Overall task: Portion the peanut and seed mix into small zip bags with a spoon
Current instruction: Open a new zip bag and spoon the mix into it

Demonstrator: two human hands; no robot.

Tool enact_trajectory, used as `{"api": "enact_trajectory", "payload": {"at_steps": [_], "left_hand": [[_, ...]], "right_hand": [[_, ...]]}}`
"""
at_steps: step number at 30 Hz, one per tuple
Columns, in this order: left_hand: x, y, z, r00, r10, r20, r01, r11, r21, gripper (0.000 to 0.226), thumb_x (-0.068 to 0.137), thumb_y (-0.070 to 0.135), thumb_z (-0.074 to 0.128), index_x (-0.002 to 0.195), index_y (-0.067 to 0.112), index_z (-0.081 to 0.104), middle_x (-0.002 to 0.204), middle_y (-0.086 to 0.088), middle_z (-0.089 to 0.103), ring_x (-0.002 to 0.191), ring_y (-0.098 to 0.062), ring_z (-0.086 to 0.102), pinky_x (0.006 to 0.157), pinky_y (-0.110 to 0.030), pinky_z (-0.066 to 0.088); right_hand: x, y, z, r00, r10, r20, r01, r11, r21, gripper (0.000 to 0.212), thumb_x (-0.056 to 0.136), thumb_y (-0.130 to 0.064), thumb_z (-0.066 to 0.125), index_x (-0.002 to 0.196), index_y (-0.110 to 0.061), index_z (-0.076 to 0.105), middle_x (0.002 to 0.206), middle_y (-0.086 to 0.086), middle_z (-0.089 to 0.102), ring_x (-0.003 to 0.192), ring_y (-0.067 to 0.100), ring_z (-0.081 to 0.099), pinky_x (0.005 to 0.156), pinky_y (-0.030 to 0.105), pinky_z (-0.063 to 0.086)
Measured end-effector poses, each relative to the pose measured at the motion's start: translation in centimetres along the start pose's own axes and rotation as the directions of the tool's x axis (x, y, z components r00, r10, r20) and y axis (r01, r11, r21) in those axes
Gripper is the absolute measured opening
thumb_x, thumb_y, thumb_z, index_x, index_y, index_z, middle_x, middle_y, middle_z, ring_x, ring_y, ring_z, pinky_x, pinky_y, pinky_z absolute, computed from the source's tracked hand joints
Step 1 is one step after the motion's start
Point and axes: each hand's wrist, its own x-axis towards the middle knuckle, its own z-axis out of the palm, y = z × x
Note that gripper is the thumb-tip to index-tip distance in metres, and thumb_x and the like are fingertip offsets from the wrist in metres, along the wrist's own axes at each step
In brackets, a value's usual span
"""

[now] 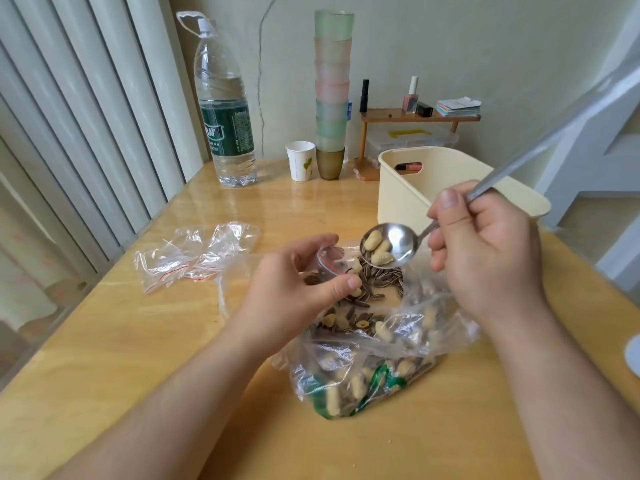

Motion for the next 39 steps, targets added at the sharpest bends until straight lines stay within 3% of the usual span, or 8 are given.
{"api": "enact_trajectory", "payload": {"at_steps": [4, 9, 11, 16, 28, 32, 36, 39], "left_hand": [[-0.3, 0.3, 0.7, 0.994, 0.076, -0.077, -0.055, 0.969, 0.242, 0.073, 0.066, 0.057, 0.093, 0.132, 0.039, 0.068, 0.107, 0.024, 0.077, 0.109, 0.01, 0.067, 0.1, -0.031, 0.056], [-0.4, 0.8, 1.3, 0.993, 0.071, -0.099, -0.048, 0.975, 0.218, 0.059, 0.067, 0.048, 0.094, 0.121, 0.046, 0.07, 0.084, 0.042, 0.068, 0.097, 0.023, 0.063, 0.086, -0.009, 0.05], [-0.3, 0.8, 1.3, 0.996, 0.05, -0.077, -0.035, 0.982, 0.186, 0.049, 0.07, 0.046, 0.094, 0.113, 0.046, 0.071, 0.084, 0.036, 0.073, 0.092, 0.018, 0.067, 0.082, -0.016, 0.053], [-0.1, 0.4, 0.8, 0.993, 0.04, -0.114, -0.025, 0.991, 0.129, 0.054, 0.07, 0.054, 0.092, 0.118, 0.037, 0.075, 0.093, 0.021, 0.079, 0.092, 0.004, 0.073, 0.085, -0.035, 0.06], [0.2, 0.0, 0.7, 0.995, -0.009, -0.101, 0.0, 0.996, -0.086, 0.043, 0.077, 0.038, 0.089, 0.116, 0.028, 0.075, 0.064, 0.024, 0.065, 0.056, 0.011, 0.051, 0.059, -0.01, 0.038], [0.7, 0.3, 0.2, 0.986, -0.091, -0.141, 0.029, 0.918, -0.395, 0.066, 0.075, 0.038, 0.085, 0.133, 0.016, 0.066, 0.087, -0.009, 0.071, 0.073, -0.021, 0.062, 0.068, -0.039, 0.055], [1.0, 0.6, -0.9, 0.987, -0.102, -0.122, 0.017, 0.829, -0.559, 0.051, 0.083, 0.044, 0.077, 0.128, 0.021, 0.071, 0.125, -0.008, 0.075, 0.108, -0.028, 0.066, 0.105, -0.06, 0.047], [0.7, 0.9, -0.8, 0.993, -0.094, -0.071, 0.038, 0.828, -0.559, 0.048, 0.093, 0.044, 0.058, 0.135, 0.023, 0.065, 0.128, -0.003, 0.074, 0.115, -0.03, 0.067, 0.101, -0.053, 0.048]], "right_hand": [[-0.4, 0.0, 0.2, 0.986, -0.165, 0.009, 0.165, 0.986, 0.004, 0.027, 0.106, -0.045, 0.049, 0.088, -0.031, 0.063, 0.065, -0.002, 0.064, 0.062, 0.019, 0.067, 0.065, 0.049, 0.056], [-0.9, 0.1, 1.2, 0.894, -0.434, 0.113, 0.444, 0.891, -0.094, 0.026, 0.107, -0.027, 0.055, 0.091, -0.013, 0.071, 0.071, -0.011, 0.059, 0.067, 0.018, 0.066, 0.067, 0.037, 0.05], [-1.1, 0.4, 1.6, 0.86, -0.485, 0.157, 0.502, 0.86, -0.093, 0.028, 0.107, -0.026, 0.055, 0.091, -0.01, 0.072, 0.074, -0.002, 0.062, 0.066, 0.022, 0.065, 0.064, 0.038, 0.049], [-1.2, 0.4, 1.8, 0.85, -0.487, 0.2, 0.507, 0.86, -0.059, 0.026, 0.107, -0.028, 0.058, 0.097, -0.011, 0.075, 0.079, -0.005, 0.062, 0.073, 0.016, 0.062, 0.068, 0.035, 0.049], [-1.1, 1.4, 2.0, 0.858, -0.49, 0.153, 0.493, 0.87, 0.02, 0.025, 0.106, -0.021, 0.06, 0.116, -0.007, 0.077, 0.105, 0.003, 0.074, 0.083, 0.014, 0.072, 0.073, 0.036, 0.058], [-0.5, 1.4, 1.2, 0.883, -0.448, 0.141, 0.455, 0.89, -0.022, 0.03, 0.108, -0.026, 0.052, 0.114, -0.009, 0.076, 0.101, 0.001, 0.069, 0.083, 0.016, 0.07, 0.071, 0.033, 0.057], [-0.6, 1.7, 0.6, 0.857, -0.349, 0.379, 0.406, 0.91, -0.079, 0.023, 0.108, -0.033, 0.054, 0.106, -0.027, 0.075, 0.092, -0.011, 0.067, 0.087, 0.01, 0.065, 0.074, 0.039, 0.055], [-1.0, 2.1, 1.5, 0.762, -0.235, 0.603, 0.338, 0.939, -0.06, 0.021, 0.101, -0.027, 0.064, 0.114, -0.034, 0.078, 0.106, -0.02, 0.071, 0.103, 0.001, 0.065, 0.086, 0.013, 0.048]]}}
